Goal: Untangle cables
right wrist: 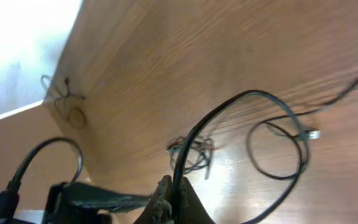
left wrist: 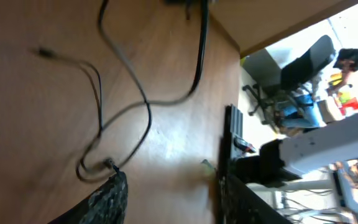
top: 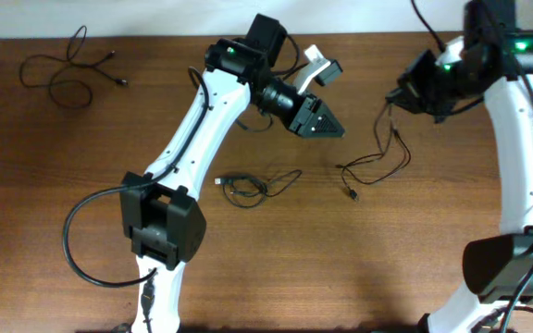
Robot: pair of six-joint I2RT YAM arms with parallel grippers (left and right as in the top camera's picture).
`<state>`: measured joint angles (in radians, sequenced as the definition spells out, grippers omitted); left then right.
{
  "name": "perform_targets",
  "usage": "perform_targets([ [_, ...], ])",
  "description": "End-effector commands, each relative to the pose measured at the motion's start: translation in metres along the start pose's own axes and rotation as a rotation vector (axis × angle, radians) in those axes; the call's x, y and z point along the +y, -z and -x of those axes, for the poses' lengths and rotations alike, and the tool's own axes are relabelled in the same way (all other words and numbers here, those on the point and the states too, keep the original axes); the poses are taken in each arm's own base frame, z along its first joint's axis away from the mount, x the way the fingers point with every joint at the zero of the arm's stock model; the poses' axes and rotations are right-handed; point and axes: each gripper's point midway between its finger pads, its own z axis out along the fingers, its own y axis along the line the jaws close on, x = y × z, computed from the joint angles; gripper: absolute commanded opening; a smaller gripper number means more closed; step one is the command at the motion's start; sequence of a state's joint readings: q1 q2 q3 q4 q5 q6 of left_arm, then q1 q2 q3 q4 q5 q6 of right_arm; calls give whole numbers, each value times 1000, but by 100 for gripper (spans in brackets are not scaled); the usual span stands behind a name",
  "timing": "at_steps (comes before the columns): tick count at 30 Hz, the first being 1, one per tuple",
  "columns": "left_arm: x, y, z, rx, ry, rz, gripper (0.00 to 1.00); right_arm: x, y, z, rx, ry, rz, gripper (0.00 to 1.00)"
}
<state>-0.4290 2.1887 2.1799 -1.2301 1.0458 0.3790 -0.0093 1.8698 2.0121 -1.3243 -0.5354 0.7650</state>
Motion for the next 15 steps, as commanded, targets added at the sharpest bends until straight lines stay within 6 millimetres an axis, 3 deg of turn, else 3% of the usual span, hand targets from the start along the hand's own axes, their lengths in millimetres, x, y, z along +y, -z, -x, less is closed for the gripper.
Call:
perform_targets([
  [1,-3,-11,8,14,-94,47,47,17,-7,-12,17,-44,24,4],
  [2,0,-15,7,30,-105,78,43,21,-10,-14,18,-47,30,4],
  [5,4,-21,9,39,-83,124,48,29,-13,-18,20,-78,42,4],
  [11,6,-23,31,-38,-41,139,47,37,-13,-19,33,-139,74,4],
  [15,7,-23,33,-43,-49,141,39,36,-12,-18,32,-151,76,4],
])
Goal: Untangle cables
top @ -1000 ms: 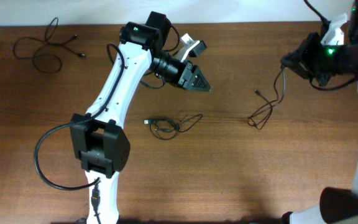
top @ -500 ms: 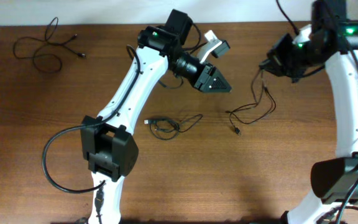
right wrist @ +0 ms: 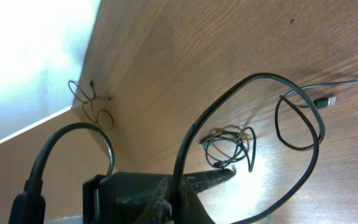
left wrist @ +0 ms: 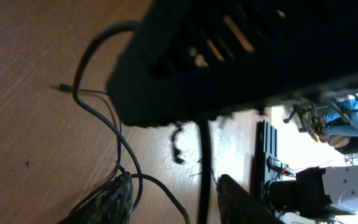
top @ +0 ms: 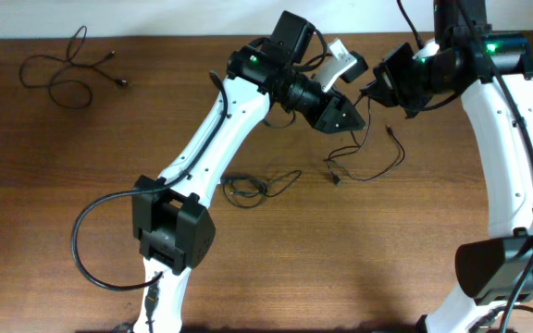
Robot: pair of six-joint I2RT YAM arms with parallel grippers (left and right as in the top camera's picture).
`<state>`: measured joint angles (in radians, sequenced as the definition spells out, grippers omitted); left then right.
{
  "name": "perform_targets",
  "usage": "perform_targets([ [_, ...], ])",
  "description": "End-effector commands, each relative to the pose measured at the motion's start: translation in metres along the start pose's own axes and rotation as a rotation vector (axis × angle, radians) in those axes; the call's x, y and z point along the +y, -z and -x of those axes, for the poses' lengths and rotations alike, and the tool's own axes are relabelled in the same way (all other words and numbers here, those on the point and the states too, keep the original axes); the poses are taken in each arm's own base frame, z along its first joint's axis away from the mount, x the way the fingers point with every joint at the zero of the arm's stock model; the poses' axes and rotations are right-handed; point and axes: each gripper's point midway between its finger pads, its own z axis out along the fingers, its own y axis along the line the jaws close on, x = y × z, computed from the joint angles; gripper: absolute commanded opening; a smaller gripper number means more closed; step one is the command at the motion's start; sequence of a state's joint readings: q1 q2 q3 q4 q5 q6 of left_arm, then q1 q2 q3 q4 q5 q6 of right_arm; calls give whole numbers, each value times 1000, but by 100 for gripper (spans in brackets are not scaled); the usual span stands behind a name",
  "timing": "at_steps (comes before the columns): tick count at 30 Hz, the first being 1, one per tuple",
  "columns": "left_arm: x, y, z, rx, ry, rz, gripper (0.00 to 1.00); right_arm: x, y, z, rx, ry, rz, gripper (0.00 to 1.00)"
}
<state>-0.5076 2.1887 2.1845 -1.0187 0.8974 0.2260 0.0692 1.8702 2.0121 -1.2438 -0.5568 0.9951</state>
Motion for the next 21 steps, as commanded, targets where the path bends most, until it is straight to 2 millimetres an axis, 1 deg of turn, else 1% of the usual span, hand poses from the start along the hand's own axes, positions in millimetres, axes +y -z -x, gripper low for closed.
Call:
perform_targets([
  [1,2,5,6,-14,18,24,32,4,1,-2,11,-29,17,4],
  [2,7,5,5,-9,31,51,27,6,1,-1,9,-25,23,4],
  [4,13,5,4,-3,54,87,25,6,1,-1,8,-23,25,4],
  [5,16,6,3,2,67,109,22,7,1,-2,11,-23,27,4],
  [10,17,6,3,2,67,113,17,8,1,0,6,-20,33,4],
  [13,17,6,3,3,68,113,7,8,4,5,-4,-32,40,4],
  [14,17,6,3,3,68,113,0,7,5,7,-8,-37,40,4],
  [16,17,6,3,-1,90,113,0,6,6,9,-13,-21,40,4],
  [18,13,11,9,-18,120,116,0,4,8,12,-19,38,40,15],
  [19,9,15,15,-32,104,118,0,3,9,14,-23,62,40,27],
  [20,5,19,21,-45,88,121,0,2,9,15,-23,77,38,33],
  [21,0,25,27,-62,70,125,0,1,10,16,-24,91,36,35],
])
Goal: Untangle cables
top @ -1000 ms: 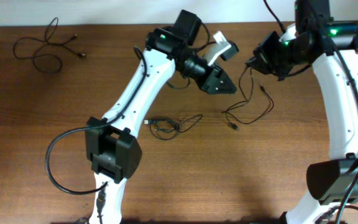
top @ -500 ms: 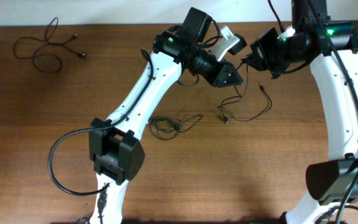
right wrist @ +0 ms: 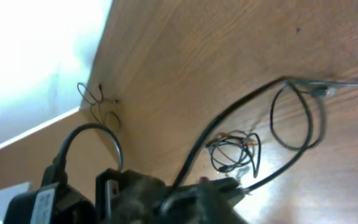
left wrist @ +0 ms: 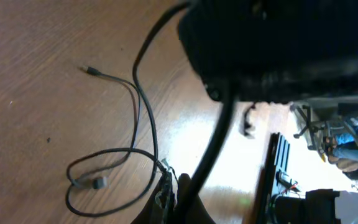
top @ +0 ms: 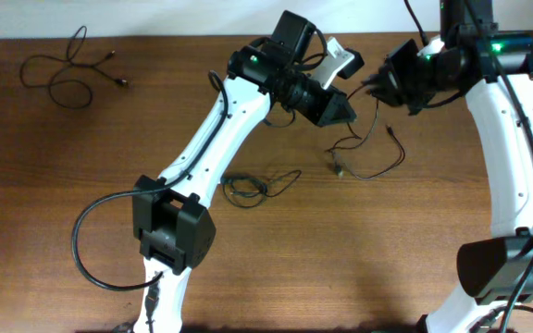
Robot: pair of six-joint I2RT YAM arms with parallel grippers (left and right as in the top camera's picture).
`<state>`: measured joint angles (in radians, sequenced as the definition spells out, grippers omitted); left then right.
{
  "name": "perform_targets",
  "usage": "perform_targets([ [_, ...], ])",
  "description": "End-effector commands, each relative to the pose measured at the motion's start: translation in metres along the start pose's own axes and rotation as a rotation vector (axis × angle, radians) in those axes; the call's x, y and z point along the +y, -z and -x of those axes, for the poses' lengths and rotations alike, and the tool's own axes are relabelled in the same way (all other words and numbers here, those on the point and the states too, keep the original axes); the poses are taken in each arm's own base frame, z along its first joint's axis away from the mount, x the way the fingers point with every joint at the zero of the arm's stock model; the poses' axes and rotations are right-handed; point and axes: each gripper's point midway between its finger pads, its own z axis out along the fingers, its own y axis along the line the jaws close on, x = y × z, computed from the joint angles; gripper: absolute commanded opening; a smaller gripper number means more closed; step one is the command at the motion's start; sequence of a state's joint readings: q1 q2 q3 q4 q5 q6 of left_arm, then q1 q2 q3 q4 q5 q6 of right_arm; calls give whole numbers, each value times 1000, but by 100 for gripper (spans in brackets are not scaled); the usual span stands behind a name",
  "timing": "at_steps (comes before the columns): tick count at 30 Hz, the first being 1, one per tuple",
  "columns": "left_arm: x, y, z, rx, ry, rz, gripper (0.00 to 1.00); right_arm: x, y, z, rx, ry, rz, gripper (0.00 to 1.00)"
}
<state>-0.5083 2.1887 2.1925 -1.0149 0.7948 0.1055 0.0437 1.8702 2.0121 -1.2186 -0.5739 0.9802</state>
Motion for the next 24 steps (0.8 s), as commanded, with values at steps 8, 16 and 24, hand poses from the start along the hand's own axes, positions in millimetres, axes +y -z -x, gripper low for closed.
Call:
perform_targets([
  [8,-57,97,61,-215,-163,170,0,-23,17,20,-23,148,-41,47],
  [16,-96,134,76,-313,-258,174,0,-42,26,24,-3,273,-79,99],
  [24,-116,164,92,-410,-310,217,0,-42,26,8,71,324,-56,99],
])
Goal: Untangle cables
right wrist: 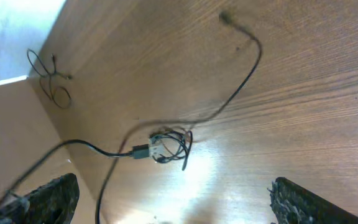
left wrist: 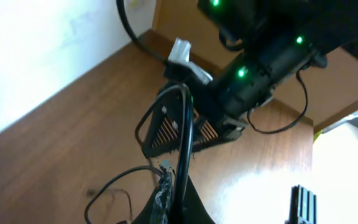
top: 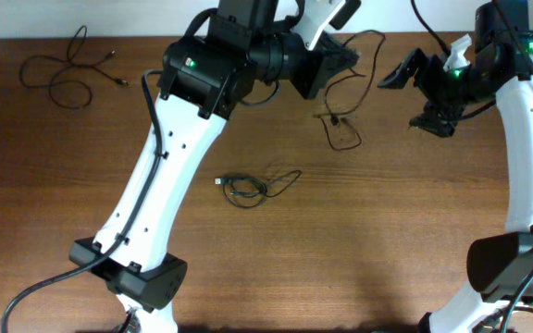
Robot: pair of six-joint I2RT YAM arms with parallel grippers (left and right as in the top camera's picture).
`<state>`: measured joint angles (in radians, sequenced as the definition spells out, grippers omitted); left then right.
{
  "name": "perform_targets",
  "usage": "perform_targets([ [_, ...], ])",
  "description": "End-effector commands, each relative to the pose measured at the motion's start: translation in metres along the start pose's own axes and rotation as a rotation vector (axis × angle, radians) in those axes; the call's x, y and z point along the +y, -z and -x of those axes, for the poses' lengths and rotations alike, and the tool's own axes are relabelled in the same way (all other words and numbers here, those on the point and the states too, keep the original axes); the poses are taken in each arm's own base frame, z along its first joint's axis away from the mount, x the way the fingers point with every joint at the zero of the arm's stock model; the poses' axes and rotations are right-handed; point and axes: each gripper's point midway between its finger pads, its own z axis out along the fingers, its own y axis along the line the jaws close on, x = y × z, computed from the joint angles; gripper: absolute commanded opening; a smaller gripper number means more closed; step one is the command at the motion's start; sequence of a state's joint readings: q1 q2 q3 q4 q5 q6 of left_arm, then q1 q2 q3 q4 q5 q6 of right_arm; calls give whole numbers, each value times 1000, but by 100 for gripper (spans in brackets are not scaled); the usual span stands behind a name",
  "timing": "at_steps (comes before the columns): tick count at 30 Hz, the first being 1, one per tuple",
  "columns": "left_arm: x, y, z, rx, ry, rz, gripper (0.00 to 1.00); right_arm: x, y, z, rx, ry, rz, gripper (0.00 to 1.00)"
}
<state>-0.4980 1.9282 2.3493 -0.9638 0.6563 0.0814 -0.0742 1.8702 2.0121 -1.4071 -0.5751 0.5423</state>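
Observation:
My left gripper (top: 333, 61) is raised high above the table's far side and shut on a black cable (top: 344, 128), which hangs from it in loose loops. In the left wrist view its fingers (left wrist: 164, 198) pinch the cable (left wrist: 183, 134), which arcs up over them. My right gripper (top: 424, 91) stands open to the right of it, holding nothing. In the right wrist view its fingers (right wrist: 50, 198) are spread wide, and the hanging cable's plug (right wrist: 143, 151) shows below. A small tangled cable (top: 248, 188) lies mid-table.
Another loose black cable (top: 67, 68) lies at the far left corner, also in the right wrist view as the small far cable (right wrist: 52, 82). The table's back edge (top: 137, 37) meets a white wall. The left arm's white links (top: 169, 176) cross the middle.
My right gripper has opened, let go of the black cable and moved off to the right. My left gripper, still shut on the cable, now holds it higher, the cable dangling from it alone.
First my right gripper held the black cable up while my left stood open to its left. Then the open left gripper was at the cable beside the right one. Then it was shut on the cable. Now only the left holds it.

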Motion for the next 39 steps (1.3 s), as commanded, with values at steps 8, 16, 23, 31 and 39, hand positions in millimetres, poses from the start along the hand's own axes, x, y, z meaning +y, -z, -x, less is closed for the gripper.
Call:
perform_targets([
  [8,10,28,19,-56,35,155,0,42,7,-23,104,263,253,99],
  [16,9,27,20,-58,53,153,0,46,7,-26,105,334,273,99],
  [23,10,29,35,-125,138,148,0,67,0,-41,125,459,330,99],
  [31,4,30,43,-160,238,108,0,74,-2,-39,106,494,343,95],
  [39,-8,48,64,-243,320,86,0,83,-1,-28,51,545,367,87],
])
